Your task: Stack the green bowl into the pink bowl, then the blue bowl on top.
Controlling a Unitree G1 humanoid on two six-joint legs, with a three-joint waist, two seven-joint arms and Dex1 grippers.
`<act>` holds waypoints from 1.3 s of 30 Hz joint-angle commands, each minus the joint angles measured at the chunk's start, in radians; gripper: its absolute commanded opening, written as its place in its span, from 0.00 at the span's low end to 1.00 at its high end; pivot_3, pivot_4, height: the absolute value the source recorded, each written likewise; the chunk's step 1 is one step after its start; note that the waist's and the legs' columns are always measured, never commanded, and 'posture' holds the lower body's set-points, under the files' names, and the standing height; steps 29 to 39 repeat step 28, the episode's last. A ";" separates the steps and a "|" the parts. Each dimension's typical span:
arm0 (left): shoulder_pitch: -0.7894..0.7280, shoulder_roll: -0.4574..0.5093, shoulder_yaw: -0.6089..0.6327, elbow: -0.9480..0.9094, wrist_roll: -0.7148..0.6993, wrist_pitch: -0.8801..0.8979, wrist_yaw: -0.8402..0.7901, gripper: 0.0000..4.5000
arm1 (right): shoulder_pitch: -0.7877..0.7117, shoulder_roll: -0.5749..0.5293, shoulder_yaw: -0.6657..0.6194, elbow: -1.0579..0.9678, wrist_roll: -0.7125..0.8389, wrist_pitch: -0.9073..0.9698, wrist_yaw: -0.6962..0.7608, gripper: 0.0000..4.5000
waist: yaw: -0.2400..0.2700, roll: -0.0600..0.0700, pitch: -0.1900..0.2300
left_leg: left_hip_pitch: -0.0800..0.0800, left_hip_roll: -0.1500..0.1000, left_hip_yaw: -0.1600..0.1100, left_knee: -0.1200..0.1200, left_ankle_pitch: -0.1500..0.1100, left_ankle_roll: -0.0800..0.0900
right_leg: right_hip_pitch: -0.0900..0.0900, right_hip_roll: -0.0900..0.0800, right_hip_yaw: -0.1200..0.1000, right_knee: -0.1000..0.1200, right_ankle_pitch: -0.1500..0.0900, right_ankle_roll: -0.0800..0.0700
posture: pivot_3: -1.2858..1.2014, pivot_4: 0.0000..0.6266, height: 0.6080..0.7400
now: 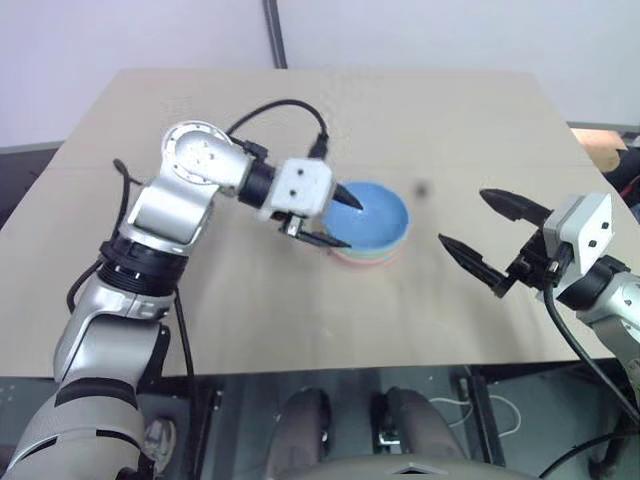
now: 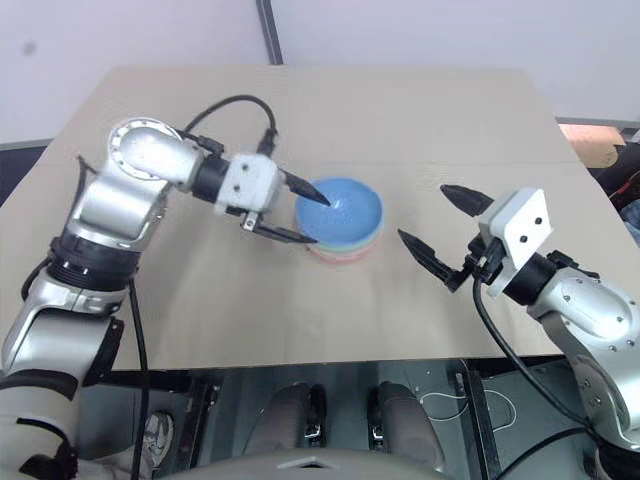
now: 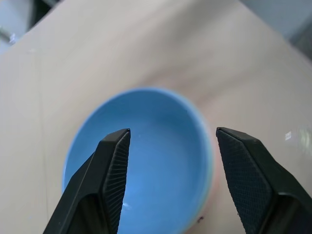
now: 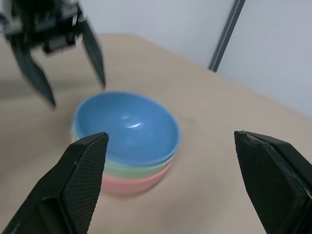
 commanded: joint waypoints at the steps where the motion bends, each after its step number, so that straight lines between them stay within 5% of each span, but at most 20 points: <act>1: 0.027 -0.003 0.129 -0.079 -0.038 0.090 0.149 0.69 | -0.008 0.010 -0.025 0.032 0.060 -0.013 0.036 1.00 | 0.000 0.000 0.000 | 0.000 0.000 0.000 0.000 0.000 0.000 | 0.000 0.000 0.000 0.000 0.000 0.000 | 0.52 0.24 1.00; 3: 0.074 0.007 0.193 -0.124 -0.095 0.230 0.209 0.69 | -0.019 -0.019 -0.024 0.087 0.037 -0.018 0.065 1.00 | -0.001 0.000 0.000 | 0.000 0.000 0.000 0.000 0.000 0.000 | 0.000 0.000 0.000 0.000 0.000 0.000 | 0.52 0.24 1.00; 6: 0.150 0.013 0.281 -0.213 -0.187 0.438 0.308 0.98 | -0.048 -0.052 -0.034 0.175 0.033 -0.028 0.110 1.00 | -0.003 0.000 0.000 | 0.000 0.000 0.000 0.000 0.000 0.000 | 0.000 0.000 0.000 0.000 0.000 0.000 | 0.52 0.24 1.00; 7: 0.183 0.015 0.292 -0.241 -0.178 0.442 0.342 0.99 | -0.053 -0.056 -0.039 0.195 0.034 -0.037 0.123 1.00 | -0.001 0.000 0.000 | 0.000 0.000 0.000 0.000 0.000 0.000 | 0.000 0.000 0.000 0.000 0.000 0.000 | 0.52 0.24 1.00; 14: 0.436 -0.113 0.453 -0.331 -0.200 0.352 0.553 0.99 | -0.041 -0.109 -0.075 0.276 -0.006 -0.086 0.201 1.00 | 0.004 0.000 0.000 | 0.000 0.000 -0.001 0.000 0.000 0.000 | 0.000 -0.001 -0.001 0.000 0.000 0.000 | 0.52 0.24 1.00; 23: 0.700 0.016 0.606 -0.329 -0.306 0.308 0.426 0.99 | 0.238 -0.224 -0.388 0.310 0.013 -0.079 0.401 1.00 | 0.007 0.000 0.000 | 0.000 0.000 -0.002 -0.002 -0.001 0.001 | 0.001 -0.001 -0.002 -0.004 0.000 0.000 | 0.52 0.24 1.00; 39: 0.741 0.078 0.636 -0.287 -0.320 0.279 0.372 0.99 | 0.297 -0.230 -0.452 0.308 0.006 -0.082 0.436 1.00 | 0.007 0.000 0.000 | 0.008 0.001 -0.002 -0.002 -0.003 0.004 | 0.009 -0.001 -0.002 -0.004 0.000 0.000 | 0.52 0.24 1.00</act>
